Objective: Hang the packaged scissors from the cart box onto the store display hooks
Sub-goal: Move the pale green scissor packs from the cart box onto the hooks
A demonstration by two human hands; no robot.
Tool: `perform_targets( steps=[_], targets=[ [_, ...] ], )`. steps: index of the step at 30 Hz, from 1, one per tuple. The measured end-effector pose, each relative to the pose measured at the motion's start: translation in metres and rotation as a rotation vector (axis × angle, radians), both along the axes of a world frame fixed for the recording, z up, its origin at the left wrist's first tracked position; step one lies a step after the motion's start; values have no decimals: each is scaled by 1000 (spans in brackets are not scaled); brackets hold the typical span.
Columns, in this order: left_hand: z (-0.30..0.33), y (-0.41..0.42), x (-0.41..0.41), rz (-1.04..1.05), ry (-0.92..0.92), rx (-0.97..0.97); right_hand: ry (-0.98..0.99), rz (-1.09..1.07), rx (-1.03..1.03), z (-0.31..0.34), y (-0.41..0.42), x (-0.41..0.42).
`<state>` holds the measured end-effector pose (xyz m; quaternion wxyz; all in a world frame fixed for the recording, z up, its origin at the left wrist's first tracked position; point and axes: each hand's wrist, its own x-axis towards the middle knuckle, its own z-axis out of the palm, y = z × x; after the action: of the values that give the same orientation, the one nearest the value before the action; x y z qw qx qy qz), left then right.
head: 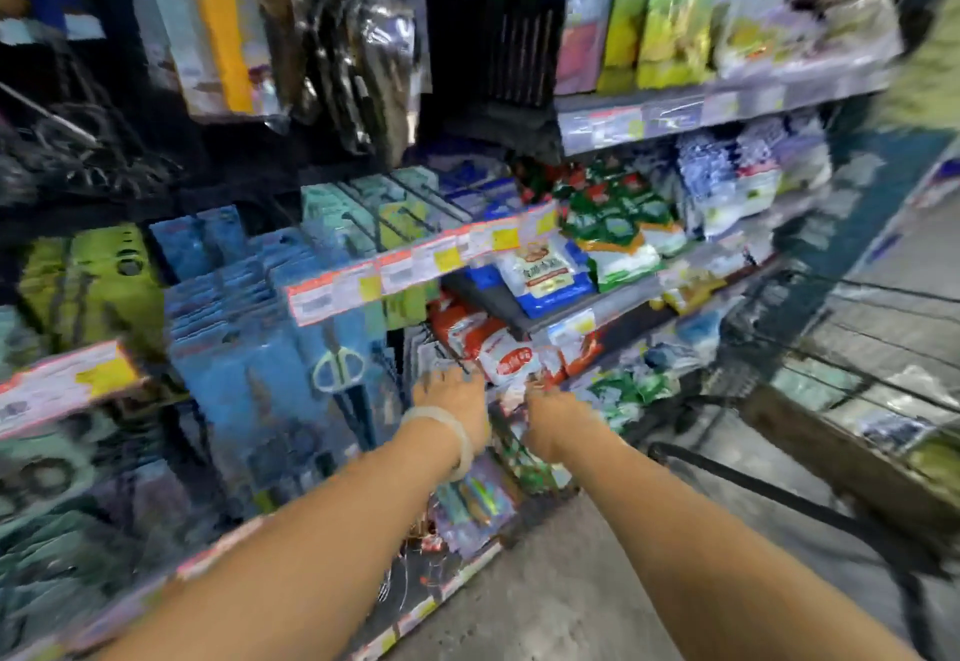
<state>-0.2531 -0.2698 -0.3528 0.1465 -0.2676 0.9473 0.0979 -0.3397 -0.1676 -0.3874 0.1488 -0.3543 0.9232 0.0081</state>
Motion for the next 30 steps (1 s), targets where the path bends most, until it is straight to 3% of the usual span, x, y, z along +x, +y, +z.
perform_targets(
  steps=[7,14,22,30],
  targets=[
    [1,101,-134,-297,84,-51,4,-240,85,15,124,-105],
    [-4,191,-235,-526,25,-56,-12,-461,44,12,225,-179],
    [-10,238,-367,-735,17,-51,-9,-642,19,7,275,-279],
    [9,264,-535,-854,47,-33,-25,-856,7,30,305,-429]
  ],
)
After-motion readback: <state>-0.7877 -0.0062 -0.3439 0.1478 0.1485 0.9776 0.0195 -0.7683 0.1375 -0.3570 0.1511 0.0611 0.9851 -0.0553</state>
